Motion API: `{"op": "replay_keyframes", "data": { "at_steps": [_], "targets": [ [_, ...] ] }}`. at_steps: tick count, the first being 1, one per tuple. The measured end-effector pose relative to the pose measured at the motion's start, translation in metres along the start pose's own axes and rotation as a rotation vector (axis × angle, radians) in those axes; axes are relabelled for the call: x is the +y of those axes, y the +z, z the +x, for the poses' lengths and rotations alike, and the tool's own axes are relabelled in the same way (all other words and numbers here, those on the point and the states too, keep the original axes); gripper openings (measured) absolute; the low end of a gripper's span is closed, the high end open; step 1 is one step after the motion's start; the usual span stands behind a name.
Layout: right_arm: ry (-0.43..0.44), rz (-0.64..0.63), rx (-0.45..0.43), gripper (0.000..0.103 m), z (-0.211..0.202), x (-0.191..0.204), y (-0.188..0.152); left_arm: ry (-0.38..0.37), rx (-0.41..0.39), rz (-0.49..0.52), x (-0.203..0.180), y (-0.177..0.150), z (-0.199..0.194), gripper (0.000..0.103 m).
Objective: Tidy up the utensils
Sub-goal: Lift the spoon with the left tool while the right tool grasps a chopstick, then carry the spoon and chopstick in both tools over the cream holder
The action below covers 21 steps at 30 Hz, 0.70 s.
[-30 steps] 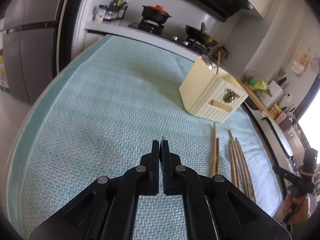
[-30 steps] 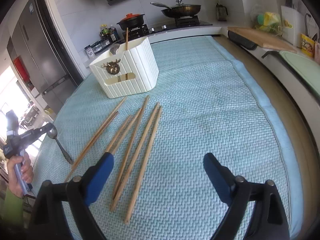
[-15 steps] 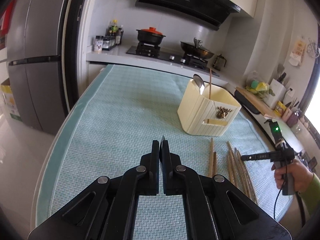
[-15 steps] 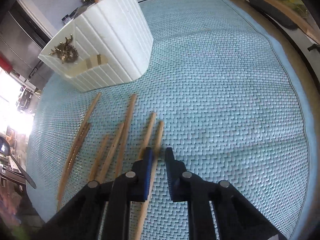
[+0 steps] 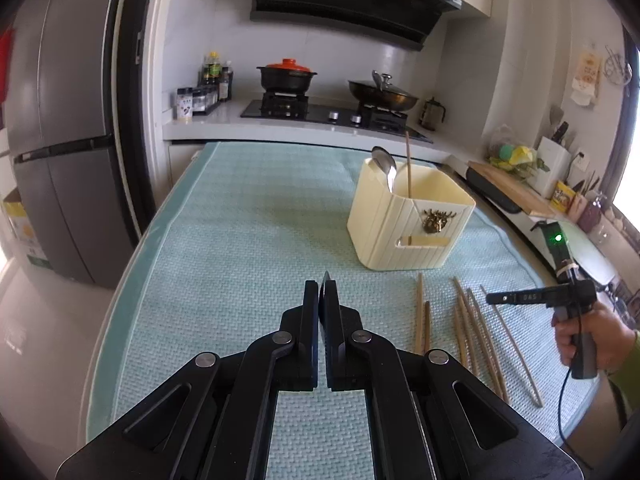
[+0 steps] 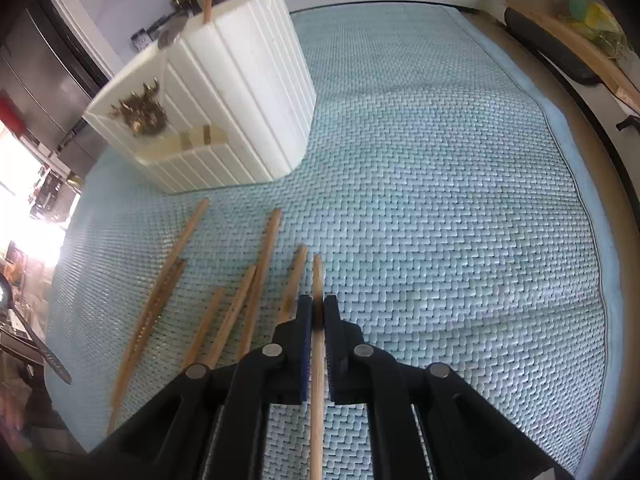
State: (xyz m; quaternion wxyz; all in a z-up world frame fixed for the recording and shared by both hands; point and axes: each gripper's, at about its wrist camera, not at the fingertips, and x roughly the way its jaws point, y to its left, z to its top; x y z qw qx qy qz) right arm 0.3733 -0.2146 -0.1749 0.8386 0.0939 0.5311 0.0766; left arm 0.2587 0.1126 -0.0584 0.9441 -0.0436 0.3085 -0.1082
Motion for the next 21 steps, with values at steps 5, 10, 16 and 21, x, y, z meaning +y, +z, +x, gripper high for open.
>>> {"op": "replay_keyframes", "data": {
  "at_steps": [5, 10, 16, 21],
  "targets": [
    [0.084, -0.014, -0.228, 0.006, -0.057, 0.007, -0.012, 0.014, 0.004, 0.025, -0.008, 0.010, -0.004, 0.000],
    [0.120, -0.078, -0.434, 0.006, -0.116, 0.027, -0.019, -0.033, 0.041, -0.012, -0.015, 0.024, 0.001, 0.000],
    [0.183, -0.121, -0.570, 0.006, -0.162, 0.031, -0.011, -0.049, 0.050, -0.001, -0.033, 0.060, 0.011, 0.000],
    [0.242, -0.112, -0.596, 0.006, -0.169, 0.044, 0.020, -0.049, 0.031, 0.029, -0.044, 0.103, 0.018, 0.000]
  ]
}}
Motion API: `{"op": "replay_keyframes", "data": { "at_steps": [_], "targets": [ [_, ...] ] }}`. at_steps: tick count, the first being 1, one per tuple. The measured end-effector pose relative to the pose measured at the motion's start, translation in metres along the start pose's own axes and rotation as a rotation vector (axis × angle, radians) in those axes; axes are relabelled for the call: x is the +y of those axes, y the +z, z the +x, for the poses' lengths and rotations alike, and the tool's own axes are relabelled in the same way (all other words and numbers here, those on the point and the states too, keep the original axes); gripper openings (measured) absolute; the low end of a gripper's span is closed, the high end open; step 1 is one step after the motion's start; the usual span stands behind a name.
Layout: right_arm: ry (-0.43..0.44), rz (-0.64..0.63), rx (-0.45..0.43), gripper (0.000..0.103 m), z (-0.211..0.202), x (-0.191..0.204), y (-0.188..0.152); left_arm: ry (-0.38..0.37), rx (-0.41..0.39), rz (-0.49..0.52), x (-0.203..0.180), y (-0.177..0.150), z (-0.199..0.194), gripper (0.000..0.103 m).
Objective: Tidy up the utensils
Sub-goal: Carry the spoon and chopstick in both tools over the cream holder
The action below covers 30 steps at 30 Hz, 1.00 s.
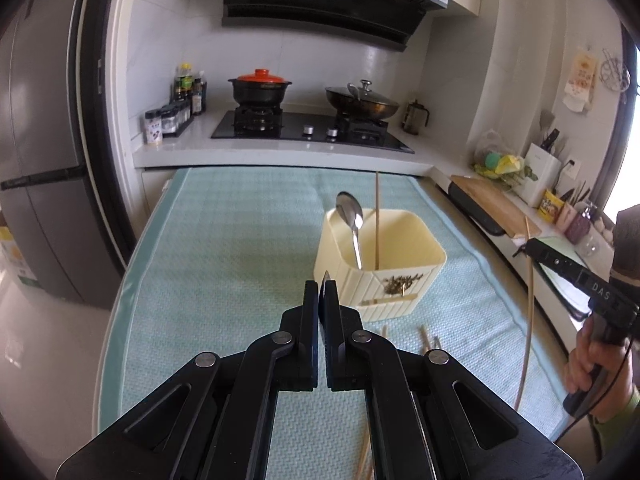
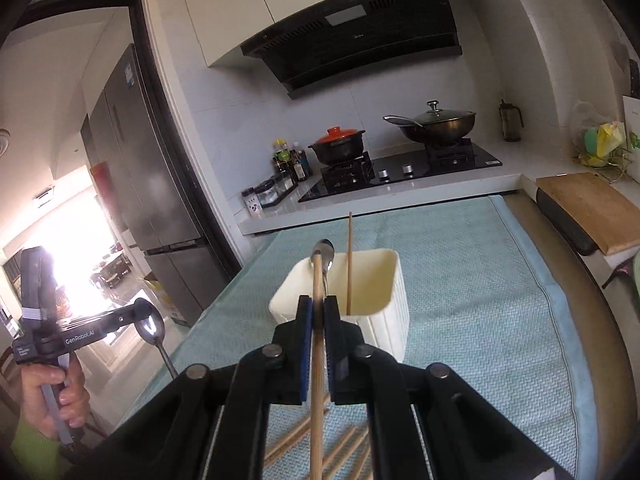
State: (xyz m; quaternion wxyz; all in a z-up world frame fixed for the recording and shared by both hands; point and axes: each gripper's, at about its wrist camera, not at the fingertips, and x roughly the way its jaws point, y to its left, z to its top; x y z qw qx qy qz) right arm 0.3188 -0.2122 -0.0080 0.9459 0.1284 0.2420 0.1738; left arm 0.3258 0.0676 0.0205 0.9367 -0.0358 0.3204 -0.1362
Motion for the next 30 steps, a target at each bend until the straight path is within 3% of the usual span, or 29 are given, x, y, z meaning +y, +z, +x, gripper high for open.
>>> {"op": "replay_keyframes", "data": {
  "at_steps": [10, 19, 23, 30],
  "targets": [
    [0.019, 0.014, -0.123, 0.006, 0.063, 0.009, 0.073, 0.075, -0.038, 0.110, -0.021, 0.089, 0.044, 0.000],
    [-0.028, -0.029, -0.266, 0.006, 0.119, -0.004, 0.127, 0.150, -0.002, 0.203, -0.031, 0.125, 0.115, 0.000],
    [-0.050, -0.059, -0.267, 0.006, 0.145, -0.013, 0.127, 0.192, 0.004, 0.249, -0.039, 0.129, 0.147, 0.000],
    [-0.055, -0.075, -0.159, 0.006, 0.172, -0.029, 0.089, 0.210, 0.067, 0.299, -0.047, 0.108, 0.199, 0.000]
  ]
}}
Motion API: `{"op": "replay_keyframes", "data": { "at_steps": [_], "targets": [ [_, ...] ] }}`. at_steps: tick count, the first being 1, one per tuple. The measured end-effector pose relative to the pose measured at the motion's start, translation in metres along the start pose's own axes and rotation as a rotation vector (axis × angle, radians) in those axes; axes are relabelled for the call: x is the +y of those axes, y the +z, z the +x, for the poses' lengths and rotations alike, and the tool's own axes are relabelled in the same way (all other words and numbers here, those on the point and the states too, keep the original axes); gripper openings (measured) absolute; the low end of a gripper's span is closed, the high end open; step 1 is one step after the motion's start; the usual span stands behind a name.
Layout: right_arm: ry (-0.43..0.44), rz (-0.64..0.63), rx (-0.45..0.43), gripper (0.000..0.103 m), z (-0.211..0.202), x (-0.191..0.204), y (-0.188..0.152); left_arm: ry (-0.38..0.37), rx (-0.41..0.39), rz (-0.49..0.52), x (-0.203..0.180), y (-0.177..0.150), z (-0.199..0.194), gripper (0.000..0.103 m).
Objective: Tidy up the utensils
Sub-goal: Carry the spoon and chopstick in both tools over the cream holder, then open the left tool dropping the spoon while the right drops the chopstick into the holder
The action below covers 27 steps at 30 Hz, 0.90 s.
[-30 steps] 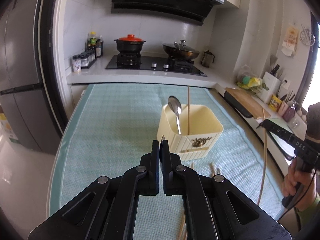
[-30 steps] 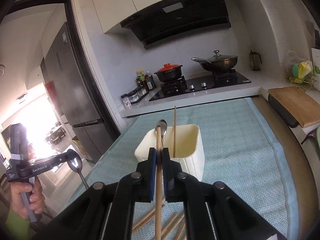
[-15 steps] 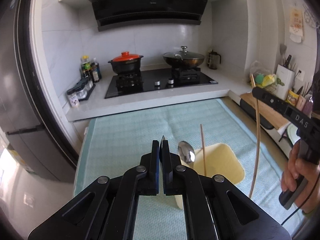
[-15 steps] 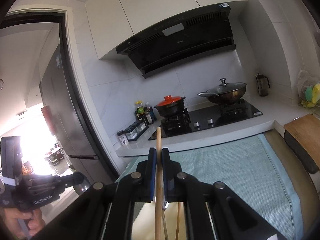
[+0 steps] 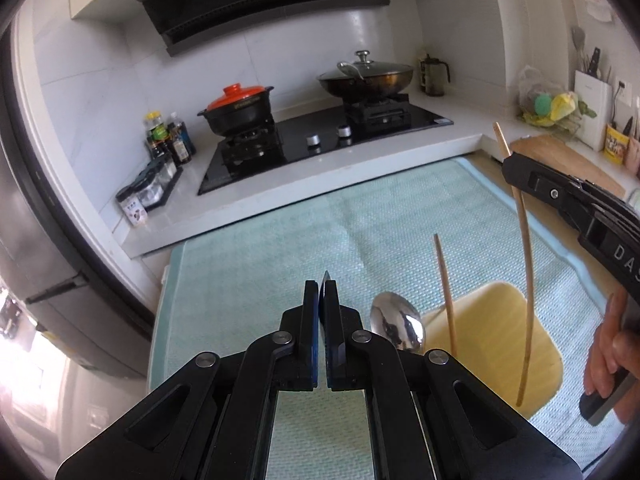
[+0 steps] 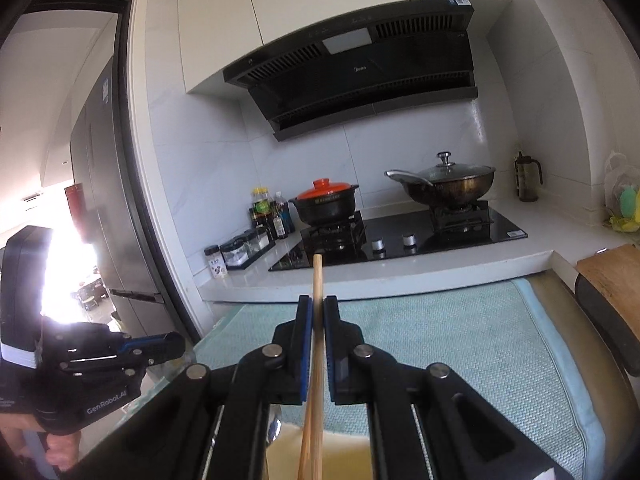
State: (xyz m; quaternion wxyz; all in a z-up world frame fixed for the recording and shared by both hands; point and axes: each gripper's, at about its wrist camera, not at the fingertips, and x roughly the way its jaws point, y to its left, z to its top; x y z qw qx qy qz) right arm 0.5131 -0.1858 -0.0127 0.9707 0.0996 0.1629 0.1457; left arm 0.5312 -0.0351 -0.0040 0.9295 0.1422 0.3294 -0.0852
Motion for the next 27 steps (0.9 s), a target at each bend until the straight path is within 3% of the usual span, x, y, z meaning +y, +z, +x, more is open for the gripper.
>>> {"op": "replay_keyframes", "data": {
  "at_steps": [5, 8, 10, 12, 13, 15, 17, 20, 24, 27],
  "targets": [
    [-0.009, 0.009, 0.106, 0.006, 0.006, -0.011, -0.022, -0.022, 0.060, 0.015, -0.013, -0.010, 0.028, 0.001],
    [-0.023, 0.018, 0.193, 0.008, 0.015, -0.015, -0.020, -0.055, 0.119, 0.009, -0.016, -0.009, 0.039, 0.009],
    [-0.036, 0.022, 0.217, 0.010, 0.013, -0.016, -0.008, -0.067, 0.130, -0.004, -0.013, -0.004, 0.033, 0.020],
    [-0.044, 0.014, 0.192, 0.021, -0.003, -0.011, 0.011, -0.065, 0.091, -0.022, -0.006, 0.001, 0.011, 0.042],
    [-0.042, 0.008, 0.170, 0.028, -0.016, -0.006, 0.022, -0.058, 0.061, -0.028, -0.002, 0.004, -0.004, 0.047],
    [-0.046, -0.007, 0.114, 0.064, -0.049, 0.005, 0.040, -0.043, 0.013, -0.031, 0.007, 0.005, -0.038, 0.065],
    [-0.040, -0.027, 0.072, 0.067, -0.086, 0.017, 0.051, -0.043, -0.022, -0.024, 0.015, -0.001, -0.076, 0.075],
    [-0.018, -0.051, 0.086, 0.067, -0.136, 0.034, 0.047, -0.060, -0.043, -0.002, 0.023, -0.028, -0.135, 0.090],
    [0.021, -0.067, 0.140, 0.070, -0.200, 0.051, 0.003, -0.078, -0.050, 0.000, 0.028, -0.088, -0.205, 0.097],
    [0.012, -0.076, 0.179, 0.070, -0.240, 0.062, -0.048, -0.116, -0.060, -0.070, 0.029, -0.141, -0.243, 0.100]
  ]
}}
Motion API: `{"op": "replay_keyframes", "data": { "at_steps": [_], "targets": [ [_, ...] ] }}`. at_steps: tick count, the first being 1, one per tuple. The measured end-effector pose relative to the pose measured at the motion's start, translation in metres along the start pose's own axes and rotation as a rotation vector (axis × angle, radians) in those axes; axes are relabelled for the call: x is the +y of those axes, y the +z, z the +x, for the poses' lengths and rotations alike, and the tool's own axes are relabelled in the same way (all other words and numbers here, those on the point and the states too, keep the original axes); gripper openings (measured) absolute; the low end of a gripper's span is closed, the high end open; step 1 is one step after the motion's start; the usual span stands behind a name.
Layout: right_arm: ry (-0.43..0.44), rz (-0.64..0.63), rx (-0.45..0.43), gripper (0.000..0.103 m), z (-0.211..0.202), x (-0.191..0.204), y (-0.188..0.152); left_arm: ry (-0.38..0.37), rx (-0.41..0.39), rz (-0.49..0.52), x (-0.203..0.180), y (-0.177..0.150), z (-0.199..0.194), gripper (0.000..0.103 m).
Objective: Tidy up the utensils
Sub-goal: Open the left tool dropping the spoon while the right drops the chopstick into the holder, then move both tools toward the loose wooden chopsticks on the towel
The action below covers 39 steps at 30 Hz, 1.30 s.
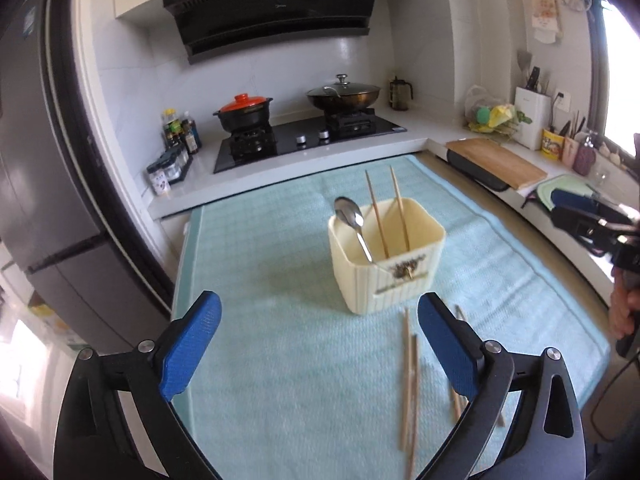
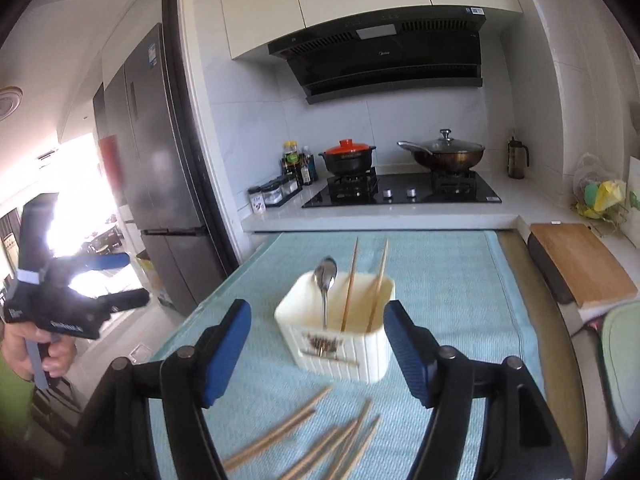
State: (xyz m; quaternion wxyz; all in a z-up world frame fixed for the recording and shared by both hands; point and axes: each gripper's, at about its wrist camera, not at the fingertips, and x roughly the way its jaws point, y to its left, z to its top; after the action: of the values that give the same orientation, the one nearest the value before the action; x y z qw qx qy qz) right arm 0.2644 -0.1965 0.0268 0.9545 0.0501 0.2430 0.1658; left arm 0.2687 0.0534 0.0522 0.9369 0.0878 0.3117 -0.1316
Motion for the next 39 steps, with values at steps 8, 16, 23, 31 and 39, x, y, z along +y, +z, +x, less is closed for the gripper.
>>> {"op": "replay_keyframes", "data": {
  "at_steps": [8, 16, 23, 31, 39],
  "targets": [
    [-0.108, 0.082, 0.081, 0.070, -0.046, 0.017, -0.135, -0.002, -0.031, -0.249, -0.022, -0.126, -0.041, 0.100],
    [-0.258, 0.022, 0.165, 0.070, -0.056, 0.023, -0.184, 0.076, -0.111, -0.329, -0.034, -0.171, -0.044, 0.100],
    [-0.315, 0.042, 0.206, 0.080, -0.054, 0.021, -0.183, 0.028, -0.074, -0.373, -0.030, -0.175, -0.018, 0.100],
    [-0.324, 0.039, 0.222, 0.080, -0.038, 0.022, -0.181, 0.075, 0.076, -0.253, -0.046, -0.172, 0.019, 0.102],
    [-0.235, 0.049, 0.198, 0.080, -0.034, 0.026, -0.192, -0.015, 0.055, -0.267, -0.042, -0.180, 0.017, 0.102]
  ]
}}
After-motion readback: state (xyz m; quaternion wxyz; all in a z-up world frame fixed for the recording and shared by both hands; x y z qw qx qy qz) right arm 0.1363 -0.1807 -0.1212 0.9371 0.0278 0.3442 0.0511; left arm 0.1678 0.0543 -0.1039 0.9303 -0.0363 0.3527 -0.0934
